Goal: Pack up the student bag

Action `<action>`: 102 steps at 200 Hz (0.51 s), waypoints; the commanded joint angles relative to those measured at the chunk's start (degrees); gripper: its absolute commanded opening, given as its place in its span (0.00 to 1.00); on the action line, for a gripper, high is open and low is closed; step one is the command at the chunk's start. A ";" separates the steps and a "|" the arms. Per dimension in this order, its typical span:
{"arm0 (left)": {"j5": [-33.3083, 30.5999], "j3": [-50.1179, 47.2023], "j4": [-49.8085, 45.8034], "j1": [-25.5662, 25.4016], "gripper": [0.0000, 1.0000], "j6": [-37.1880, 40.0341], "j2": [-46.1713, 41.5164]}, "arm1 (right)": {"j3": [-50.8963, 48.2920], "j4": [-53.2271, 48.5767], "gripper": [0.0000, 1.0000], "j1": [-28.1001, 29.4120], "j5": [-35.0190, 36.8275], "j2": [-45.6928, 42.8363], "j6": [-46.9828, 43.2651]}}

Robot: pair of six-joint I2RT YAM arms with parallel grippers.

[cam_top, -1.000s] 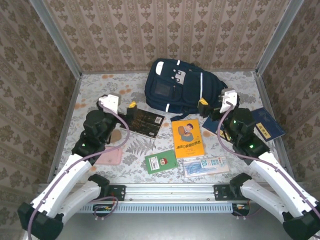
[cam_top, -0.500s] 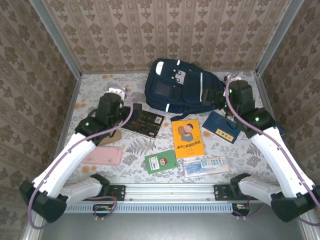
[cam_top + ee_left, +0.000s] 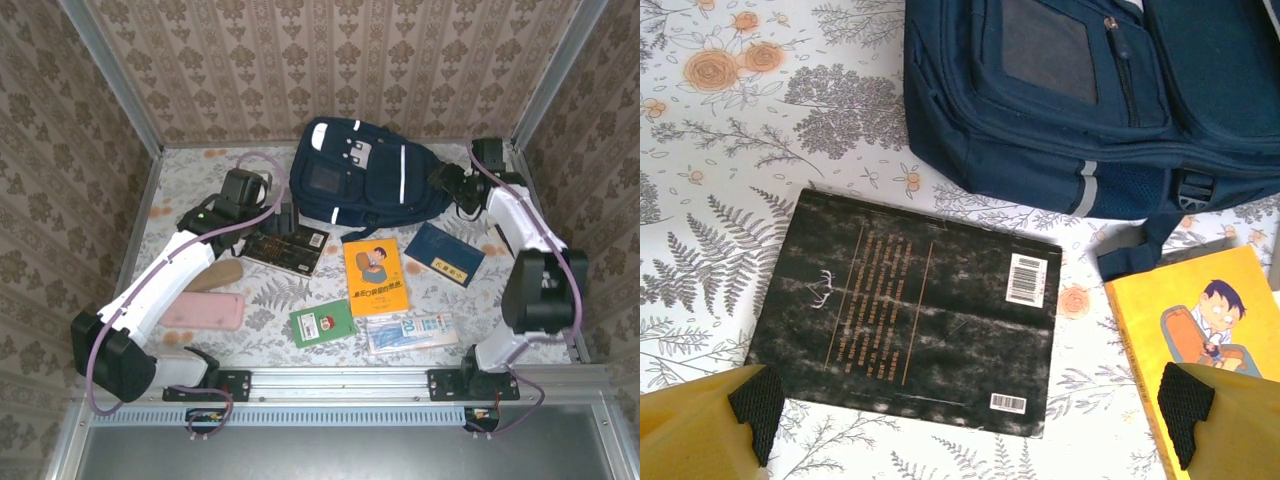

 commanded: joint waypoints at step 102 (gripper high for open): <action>-5.63 -5.37 3.30 0.11 0.98 2.90 0.41 | 18.53 -2.22 0.78 -5.79 -12.54 26.66 -5.21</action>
